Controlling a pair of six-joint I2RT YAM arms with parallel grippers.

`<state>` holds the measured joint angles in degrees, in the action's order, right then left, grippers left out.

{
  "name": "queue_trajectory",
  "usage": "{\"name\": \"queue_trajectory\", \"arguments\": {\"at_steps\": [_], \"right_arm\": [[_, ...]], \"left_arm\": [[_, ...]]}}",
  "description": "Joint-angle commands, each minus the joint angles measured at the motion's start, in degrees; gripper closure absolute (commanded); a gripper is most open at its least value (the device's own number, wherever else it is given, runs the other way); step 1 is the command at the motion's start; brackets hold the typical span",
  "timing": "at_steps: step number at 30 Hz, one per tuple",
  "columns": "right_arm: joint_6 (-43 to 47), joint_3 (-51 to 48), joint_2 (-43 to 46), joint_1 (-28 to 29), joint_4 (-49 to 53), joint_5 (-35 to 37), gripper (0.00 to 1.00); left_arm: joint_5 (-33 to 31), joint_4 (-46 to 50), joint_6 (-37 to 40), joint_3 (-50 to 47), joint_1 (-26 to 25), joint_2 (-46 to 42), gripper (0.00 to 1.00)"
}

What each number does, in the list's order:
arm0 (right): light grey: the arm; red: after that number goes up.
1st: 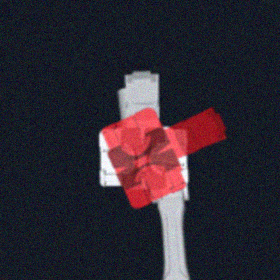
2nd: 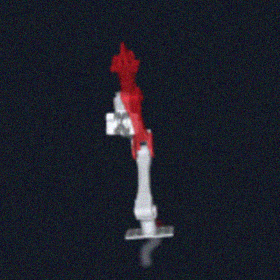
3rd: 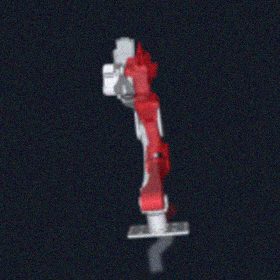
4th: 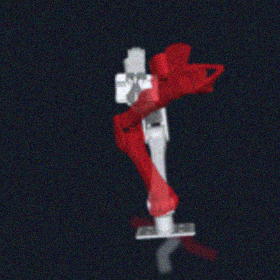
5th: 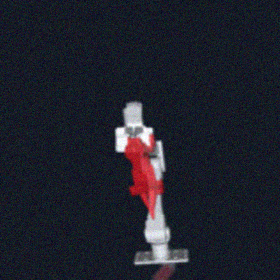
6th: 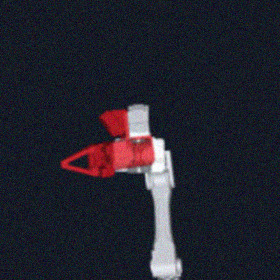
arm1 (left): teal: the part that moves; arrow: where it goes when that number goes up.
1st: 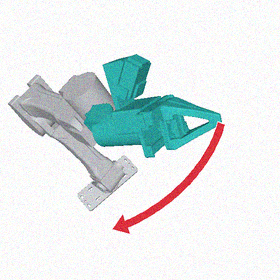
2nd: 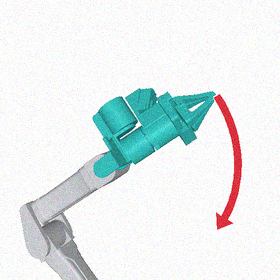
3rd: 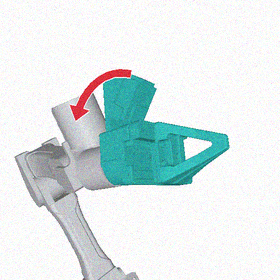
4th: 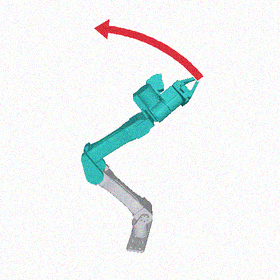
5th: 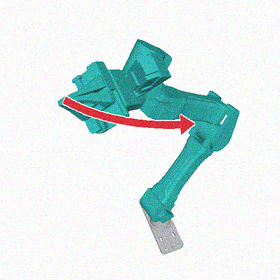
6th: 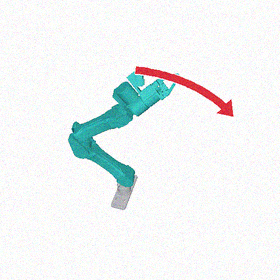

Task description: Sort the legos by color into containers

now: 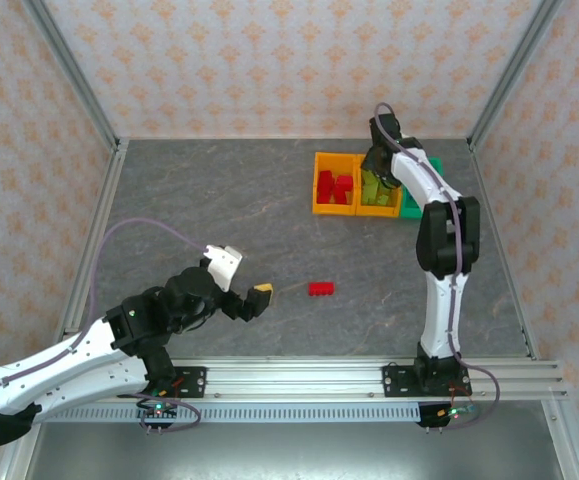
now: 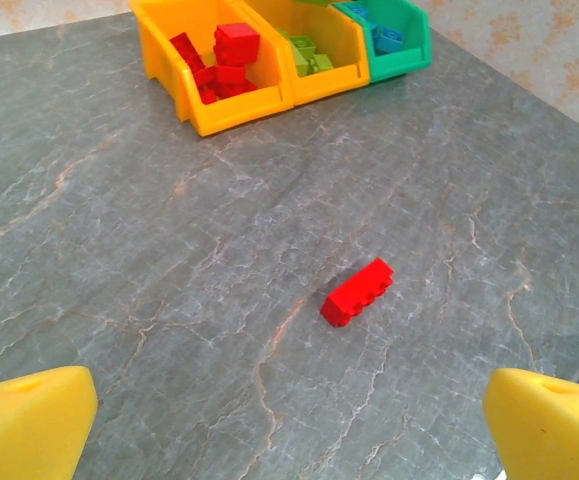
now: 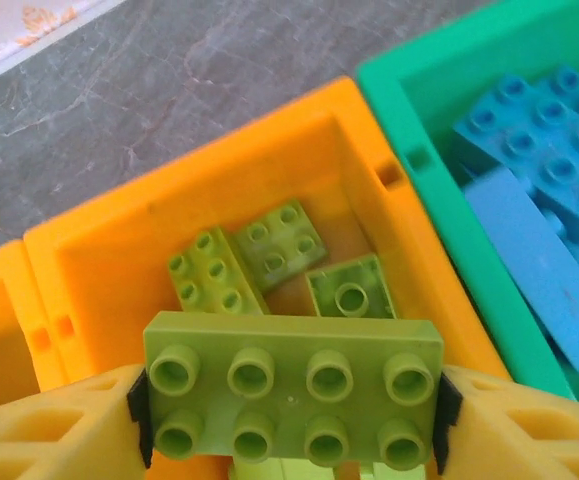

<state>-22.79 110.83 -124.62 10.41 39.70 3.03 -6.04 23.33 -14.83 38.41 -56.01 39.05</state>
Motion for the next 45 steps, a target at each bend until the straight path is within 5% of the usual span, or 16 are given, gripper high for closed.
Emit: {"name": "queue_trajectory", "arguments": {"at_steps": [1, 10, 17, 25, 32, 45], "right_arm": [[0.7, 8.94, -2.25, -0.43, 8.23, -0.05, 0.23], [2.84, 5.62, 6.02, -0.4, 11.5, -5.19, 0.15], [3.06, -23.32, 33.37, 2.21, 5.22, -18.59, 0.15], [2.24, -45.88, 61.97, 8.66, 14.78, -31.29, 0.13], [-1.92, -55.38, 80.21, 9.23, 22.36, -30.32, 0.01], [-4.59, -59.58, 85.1, 9.26, 24.19, -32.51, 0.0]], "left_arm": [[-3.61, 1.62, -2.79, 0.94, -0.18, 0.18, 0.0], [4.31, -0.72, 2.59, 2.5, -0.18, 5.09, 0.0], [5.59, 1.2, 7.64, 10.7, -0.21, 19.27, 0.0], [11.65, 3.32, 12.11, 21.42, -0.28, 39.26, 0.03], [9.5, 2.67, 14.7, 29.86, -0.28, 56.2, 0.08], [7.4, 4.7, 17.07, 37.26, -0.33, 73.74, 0.48]]}}
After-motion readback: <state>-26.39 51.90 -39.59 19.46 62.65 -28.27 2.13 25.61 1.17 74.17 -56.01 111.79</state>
